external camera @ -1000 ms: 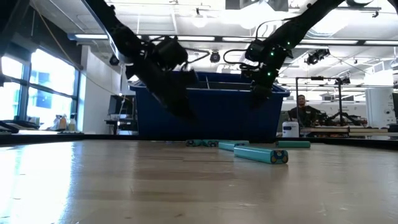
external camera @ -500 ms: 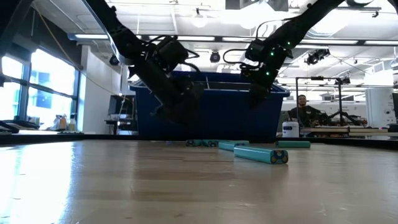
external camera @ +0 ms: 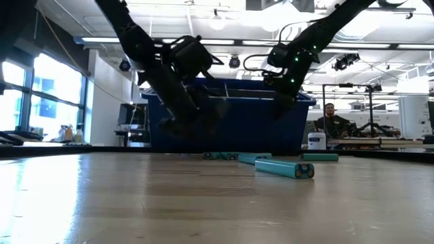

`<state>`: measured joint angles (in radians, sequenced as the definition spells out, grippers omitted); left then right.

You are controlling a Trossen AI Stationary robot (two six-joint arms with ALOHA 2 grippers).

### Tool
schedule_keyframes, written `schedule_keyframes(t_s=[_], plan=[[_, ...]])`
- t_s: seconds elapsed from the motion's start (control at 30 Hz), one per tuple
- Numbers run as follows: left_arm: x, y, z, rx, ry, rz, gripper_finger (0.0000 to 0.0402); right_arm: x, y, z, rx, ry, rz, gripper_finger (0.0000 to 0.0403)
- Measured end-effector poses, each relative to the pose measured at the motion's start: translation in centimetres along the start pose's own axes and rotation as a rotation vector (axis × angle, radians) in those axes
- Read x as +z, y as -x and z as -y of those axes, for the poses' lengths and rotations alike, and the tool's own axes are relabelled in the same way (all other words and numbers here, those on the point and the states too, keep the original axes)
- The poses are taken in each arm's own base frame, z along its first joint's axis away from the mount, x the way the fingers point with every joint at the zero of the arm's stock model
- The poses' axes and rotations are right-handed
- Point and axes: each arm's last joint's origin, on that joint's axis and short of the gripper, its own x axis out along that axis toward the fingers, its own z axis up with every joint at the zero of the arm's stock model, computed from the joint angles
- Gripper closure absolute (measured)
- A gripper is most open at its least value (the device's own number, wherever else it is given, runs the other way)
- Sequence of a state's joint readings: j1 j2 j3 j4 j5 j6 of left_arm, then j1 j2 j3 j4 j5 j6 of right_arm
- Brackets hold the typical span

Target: Sort blocks

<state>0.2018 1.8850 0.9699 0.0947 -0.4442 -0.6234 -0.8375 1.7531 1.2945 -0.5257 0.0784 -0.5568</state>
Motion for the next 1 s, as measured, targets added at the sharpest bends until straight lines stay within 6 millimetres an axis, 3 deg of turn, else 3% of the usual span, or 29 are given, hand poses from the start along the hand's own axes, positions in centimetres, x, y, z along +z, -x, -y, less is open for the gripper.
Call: schedule_keyframes(t_s=[0.23,0.57,0.7,0.9,1.0], plan=[[-3.2,-1.9,1.4,0.023,-0.026,0.012,0.0177,0.0,0.0,0.0,-0.002,-0.001,0.002,0.0208],[-4.1,-2.4,0.6,0.082,-0.001,-0.075,0.0185,0.1,0.0,0.1,-0.006,-0.003,0.018,0.0208],[-3.8,-2.8,0.0,0.051,-0.033,-0.119,0.0225,0.2,0.0,0.1,-0.007,-0.003,0.019,0.0208],[-3.6,-2.9,-0.2,0.045,-0.156,-0.102,0.0339,0.2,0.0,0.0,-0.001,-0.005,0.021,0.0208],[-3.7,-2.8,0.1,0.062,-0.223,-0.075,0.0339,0.2,0.0,0.1,0.009,-0.037,0.036,0.0208]])
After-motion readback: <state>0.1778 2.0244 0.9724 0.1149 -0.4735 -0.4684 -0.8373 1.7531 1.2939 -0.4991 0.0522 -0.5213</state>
